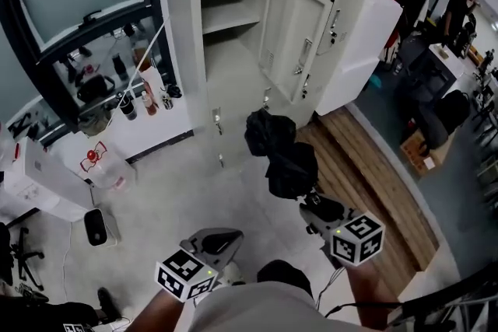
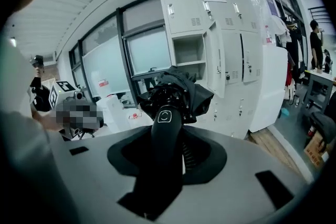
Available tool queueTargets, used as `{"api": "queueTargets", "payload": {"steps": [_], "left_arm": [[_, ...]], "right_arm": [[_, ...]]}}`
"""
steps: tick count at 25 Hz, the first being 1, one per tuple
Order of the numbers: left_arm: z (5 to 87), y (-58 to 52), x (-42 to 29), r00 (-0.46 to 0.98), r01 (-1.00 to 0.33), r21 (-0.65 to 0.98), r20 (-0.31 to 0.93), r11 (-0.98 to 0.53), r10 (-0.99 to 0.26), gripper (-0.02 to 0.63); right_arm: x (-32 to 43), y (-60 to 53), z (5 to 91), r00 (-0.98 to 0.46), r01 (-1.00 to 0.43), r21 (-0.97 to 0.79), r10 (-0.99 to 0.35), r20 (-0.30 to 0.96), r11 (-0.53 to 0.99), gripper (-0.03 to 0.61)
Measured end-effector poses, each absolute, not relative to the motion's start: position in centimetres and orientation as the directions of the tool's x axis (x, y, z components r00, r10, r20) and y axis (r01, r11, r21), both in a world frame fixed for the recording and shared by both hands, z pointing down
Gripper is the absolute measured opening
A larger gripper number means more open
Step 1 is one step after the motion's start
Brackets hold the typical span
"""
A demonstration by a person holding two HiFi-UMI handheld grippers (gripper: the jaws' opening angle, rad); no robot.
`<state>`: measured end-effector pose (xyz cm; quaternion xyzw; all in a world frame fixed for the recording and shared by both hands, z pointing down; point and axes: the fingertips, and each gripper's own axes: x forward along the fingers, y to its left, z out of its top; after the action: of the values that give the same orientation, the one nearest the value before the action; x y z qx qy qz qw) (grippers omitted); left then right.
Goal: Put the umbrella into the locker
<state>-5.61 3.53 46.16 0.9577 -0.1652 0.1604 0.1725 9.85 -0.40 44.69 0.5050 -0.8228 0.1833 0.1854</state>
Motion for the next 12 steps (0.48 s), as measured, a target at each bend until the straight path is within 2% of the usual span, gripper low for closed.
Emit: {"api": "queueTargets", "payload": {"steps": [12], "left_arm": [[44.6, -7.8, -3.4, 0.875, -0.447, 0.299, 0.341, -0.843, -0.343, 0.009]], "right_arm": [[9.0, -18.8, 38.8, -0.501, -0.85, -0.067, -0.761, 0.412, 0.523, 0.152]]}}
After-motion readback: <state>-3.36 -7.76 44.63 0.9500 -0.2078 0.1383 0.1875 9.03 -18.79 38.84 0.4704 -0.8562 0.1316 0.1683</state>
